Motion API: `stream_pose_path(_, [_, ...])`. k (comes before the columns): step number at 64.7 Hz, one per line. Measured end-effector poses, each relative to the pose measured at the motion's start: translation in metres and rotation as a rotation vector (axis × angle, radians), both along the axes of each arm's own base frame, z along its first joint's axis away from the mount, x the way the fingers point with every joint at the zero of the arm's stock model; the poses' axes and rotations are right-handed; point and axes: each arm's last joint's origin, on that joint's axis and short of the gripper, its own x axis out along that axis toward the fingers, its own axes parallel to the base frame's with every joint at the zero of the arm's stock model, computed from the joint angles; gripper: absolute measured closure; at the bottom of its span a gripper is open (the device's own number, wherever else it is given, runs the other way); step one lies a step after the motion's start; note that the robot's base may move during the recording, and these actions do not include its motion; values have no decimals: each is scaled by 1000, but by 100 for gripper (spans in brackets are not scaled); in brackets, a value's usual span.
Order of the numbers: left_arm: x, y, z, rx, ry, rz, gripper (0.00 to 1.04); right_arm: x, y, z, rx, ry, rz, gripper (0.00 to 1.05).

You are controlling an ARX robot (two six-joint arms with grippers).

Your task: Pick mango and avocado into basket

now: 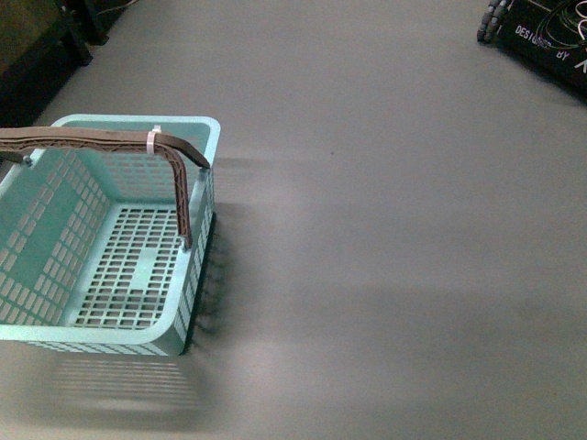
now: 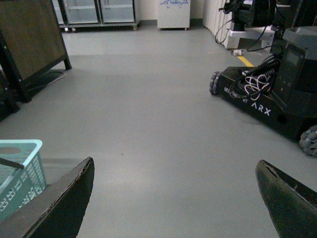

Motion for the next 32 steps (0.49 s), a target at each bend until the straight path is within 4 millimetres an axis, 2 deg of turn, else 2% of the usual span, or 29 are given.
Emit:
stream_pose_path(3, [5,1,2,-135,135,-3,8,0,0,0,0,0,0,9])
stream_pose_path(5, [17,3,7,-348,208,35,8,0,0,0,0,0,1,9])
stream_pose_path(7, [29,6,11,-502,220,75,8,0,0,0,0,0,0,9])
stream_pose_path(14, [67,16,12,-841,228,166,8,0,0,0,0,0,0,9])
stream_pose_path(24, [119,27,-8,-1067,252,253,8,0,0,0,0,0,0,9])
stream_pose_path(32, [165,32,-39,-1191,287,342,8,0,0,0,0,0,0,9])
